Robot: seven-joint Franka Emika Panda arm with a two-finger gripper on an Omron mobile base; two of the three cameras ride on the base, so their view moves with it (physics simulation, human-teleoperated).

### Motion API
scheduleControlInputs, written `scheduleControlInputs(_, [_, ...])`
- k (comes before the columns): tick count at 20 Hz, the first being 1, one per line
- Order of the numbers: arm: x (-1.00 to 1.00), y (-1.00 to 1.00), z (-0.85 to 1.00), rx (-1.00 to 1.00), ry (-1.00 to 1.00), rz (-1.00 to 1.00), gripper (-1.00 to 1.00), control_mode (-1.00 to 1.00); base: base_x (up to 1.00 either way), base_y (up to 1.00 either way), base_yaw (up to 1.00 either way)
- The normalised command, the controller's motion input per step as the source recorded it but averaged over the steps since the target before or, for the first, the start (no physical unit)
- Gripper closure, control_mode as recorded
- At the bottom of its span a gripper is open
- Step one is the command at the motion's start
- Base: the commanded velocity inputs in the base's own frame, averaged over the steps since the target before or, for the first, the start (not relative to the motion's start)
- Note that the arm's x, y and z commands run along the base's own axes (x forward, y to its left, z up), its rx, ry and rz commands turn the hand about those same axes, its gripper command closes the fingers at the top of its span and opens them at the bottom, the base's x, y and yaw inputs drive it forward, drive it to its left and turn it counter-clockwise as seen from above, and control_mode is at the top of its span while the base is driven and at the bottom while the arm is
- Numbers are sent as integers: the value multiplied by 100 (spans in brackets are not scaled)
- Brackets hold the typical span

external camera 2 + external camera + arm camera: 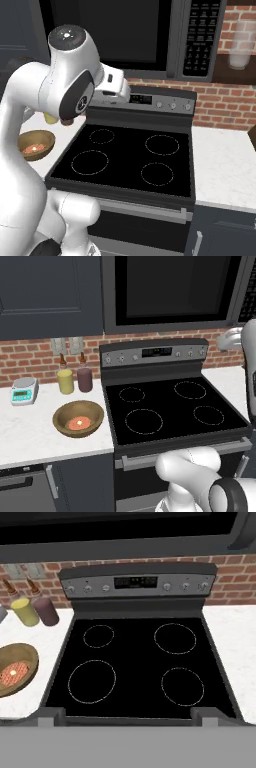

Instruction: Open the microwave, place the bowl with waffle inside the microwave, then close the microwave door and turn it on.

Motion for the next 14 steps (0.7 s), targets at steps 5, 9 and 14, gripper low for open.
scheduleControlInputs(5, [-15,-66,25,0,-19,-24,-100,-100,0,0,0])
scheduleControlInputs(9, [5,-52,6,0,-28,-20,-100,-100,0,0,0])
scheduleControlInputs(14, [38,-34,5,1,-14,-14,-100,-100,0,0,0])
